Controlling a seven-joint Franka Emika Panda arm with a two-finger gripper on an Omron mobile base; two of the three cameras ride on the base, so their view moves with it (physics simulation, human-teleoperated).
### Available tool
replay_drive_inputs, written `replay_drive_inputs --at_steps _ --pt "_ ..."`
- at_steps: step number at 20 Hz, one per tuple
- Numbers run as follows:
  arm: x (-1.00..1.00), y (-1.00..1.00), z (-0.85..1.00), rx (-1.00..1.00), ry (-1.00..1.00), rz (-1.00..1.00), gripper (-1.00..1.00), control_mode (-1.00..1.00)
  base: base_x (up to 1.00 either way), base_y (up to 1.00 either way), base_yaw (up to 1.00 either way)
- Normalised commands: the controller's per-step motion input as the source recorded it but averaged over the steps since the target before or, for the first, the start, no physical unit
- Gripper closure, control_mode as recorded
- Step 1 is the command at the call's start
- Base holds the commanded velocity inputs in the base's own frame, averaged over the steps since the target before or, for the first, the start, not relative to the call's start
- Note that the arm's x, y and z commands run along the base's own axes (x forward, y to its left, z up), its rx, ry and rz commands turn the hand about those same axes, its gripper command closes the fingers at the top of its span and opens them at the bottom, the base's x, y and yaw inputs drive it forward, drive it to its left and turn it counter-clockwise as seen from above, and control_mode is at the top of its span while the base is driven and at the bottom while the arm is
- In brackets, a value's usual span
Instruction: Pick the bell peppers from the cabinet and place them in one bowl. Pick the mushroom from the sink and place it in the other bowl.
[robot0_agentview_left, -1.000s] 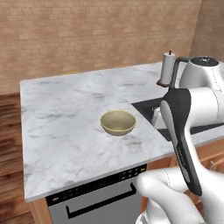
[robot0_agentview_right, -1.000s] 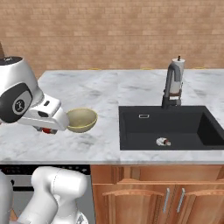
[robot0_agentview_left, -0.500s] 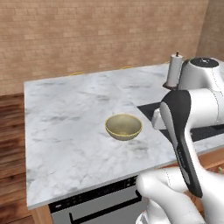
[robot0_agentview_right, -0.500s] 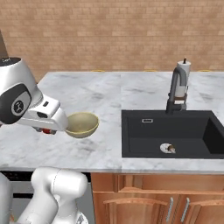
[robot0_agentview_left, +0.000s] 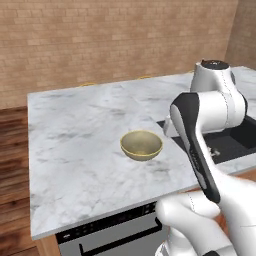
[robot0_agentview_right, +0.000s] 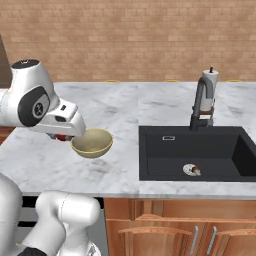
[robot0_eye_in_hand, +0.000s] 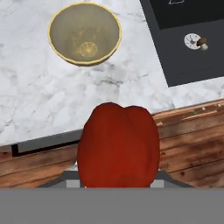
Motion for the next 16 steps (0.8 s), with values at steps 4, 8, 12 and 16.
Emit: replay_drive_inputs --at_steps 4,8,12,16 --pt "0.76 0.13 -0.18 0.00 -0.02 0.09 1.00 -1.00 0.00 0.00 0.00" --pt "0.90 0.14 -0.37 0.02 -0.09 0.11 1.00 -1.00 0.00 0.00 0.00" --pt "0.86 0.14 -0.63 0.00 -0.08 0.11 1.00 -1.00 0.00 0.00 0.00" --pt "0.72 0.15 -0.67 0.00 -0.04 0.11 1.00 -1.00 0.00 0.00 0.00"
